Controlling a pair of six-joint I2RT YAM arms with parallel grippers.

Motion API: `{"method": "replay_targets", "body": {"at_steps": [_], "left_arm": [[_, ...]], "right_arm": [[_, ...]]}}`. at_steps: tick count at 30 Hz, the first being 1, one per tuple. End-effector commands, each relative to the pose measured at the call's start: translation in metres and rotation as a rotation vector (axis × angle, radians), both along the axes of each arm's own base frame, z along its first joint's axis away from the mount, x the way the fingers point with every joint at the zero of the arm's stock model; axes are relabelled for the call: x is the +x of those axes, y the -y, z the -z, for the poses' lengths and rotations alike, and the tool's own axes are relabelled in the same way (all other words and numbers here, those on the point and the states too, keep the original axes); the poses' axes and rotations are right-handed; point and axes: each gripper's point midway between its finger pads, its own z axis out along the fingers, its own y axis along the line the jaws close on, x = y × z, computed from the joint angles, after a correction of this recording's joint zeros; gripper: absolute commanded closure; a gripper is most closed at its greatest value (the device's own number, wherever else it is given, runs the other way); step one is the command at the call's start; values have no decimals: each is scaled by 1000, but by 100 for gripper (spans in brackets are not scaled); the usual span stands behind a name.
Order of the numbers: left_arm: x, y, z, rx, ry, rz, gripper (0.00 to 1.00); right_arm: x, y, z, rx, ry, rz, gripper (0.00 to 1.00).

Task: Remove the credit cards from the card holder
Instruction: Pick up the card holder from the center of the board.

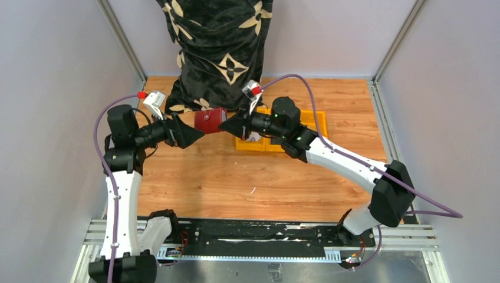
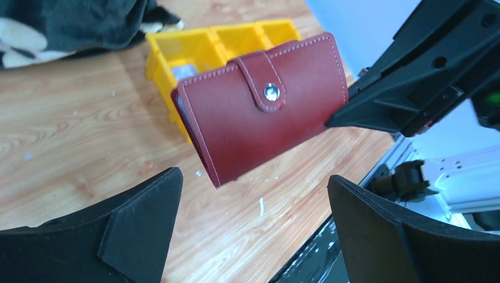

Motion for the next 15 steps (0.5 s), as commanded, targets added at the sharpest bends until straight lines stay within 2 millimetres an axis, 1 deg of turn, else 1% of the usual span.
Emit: {"method": "replay_targets", "body": {"at_steps": [1,6,11,15], "left_arm": [[-8,8,-35,-91,60,-5,0],[-23,21,-76,-228,108,38,0],[-29,24,-102,-309,124,34,0],[-31,26,-120,-385,123,22,0]], "right_arm": [[-4,15,-63,185,48,23,100],[-15,25,-90,281,36,9,100],[-25,41,-116,375,35,-2,100],[-34,46,-129,436,19,-24,100]]}}
